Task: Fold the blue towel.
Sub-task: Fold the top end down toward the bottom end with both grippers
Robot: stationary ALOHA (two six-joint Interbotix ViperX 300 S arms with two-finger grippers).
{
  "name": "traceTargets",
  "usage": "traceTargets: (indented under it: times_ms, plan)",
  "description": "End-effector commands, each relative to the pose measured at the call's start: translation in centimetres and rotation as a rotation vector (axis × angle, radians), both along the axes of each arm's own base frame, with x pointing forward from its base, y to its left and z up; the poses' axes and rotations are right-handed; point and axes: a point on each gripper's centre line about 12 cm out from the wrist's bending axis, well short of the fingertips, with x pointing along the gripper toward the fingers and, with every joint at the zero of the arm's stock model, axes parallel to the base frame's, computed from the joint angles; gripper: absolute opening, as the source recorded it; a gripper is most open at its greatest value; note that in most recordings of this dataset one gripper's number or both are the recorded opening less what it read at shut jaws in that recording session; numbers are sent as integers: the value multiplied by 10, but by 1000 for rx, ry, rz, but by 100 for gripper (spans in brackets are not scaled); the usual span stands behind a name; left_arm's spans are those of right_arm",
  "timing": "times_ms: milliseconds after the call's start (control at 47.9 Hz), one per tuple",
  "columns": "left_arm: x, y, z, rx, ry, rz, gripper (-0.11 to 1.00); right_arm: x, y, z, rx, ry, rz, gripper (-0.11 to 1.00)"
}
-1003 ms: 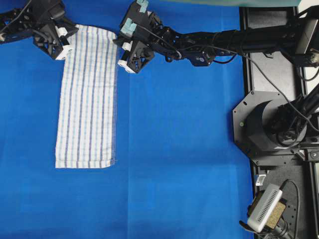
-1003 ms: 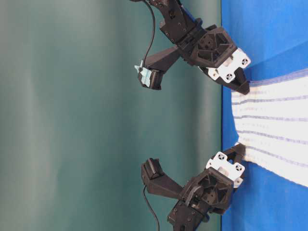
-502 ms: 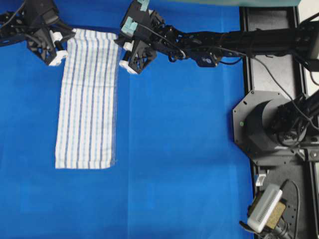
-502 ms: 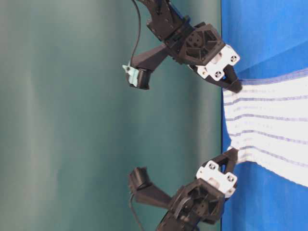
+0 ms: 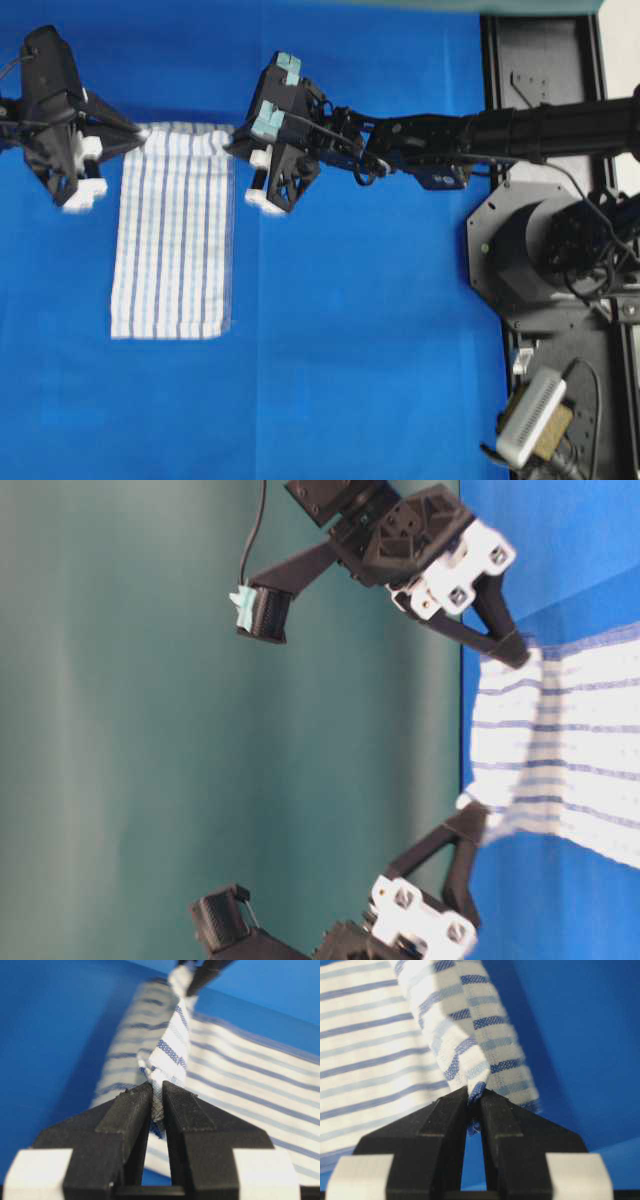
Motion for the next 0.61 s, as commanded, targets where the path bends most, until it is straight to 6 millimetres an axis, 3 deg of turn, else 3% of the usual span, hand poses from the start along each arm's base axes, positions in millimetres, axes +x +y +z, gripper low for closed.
traceTargets:
  times_ms: [0,313,585]
  plan:
    - [3,-22,9,-29,-34,-44,7,3,17,13,14,-41,27,23]
    - [3,-95,4,-111,-28,-206,7,7,75,11,111,-47,111,23]
    - [3,-124,4,-118,-27,-286,7,8,103,10,151,-39,158,23]
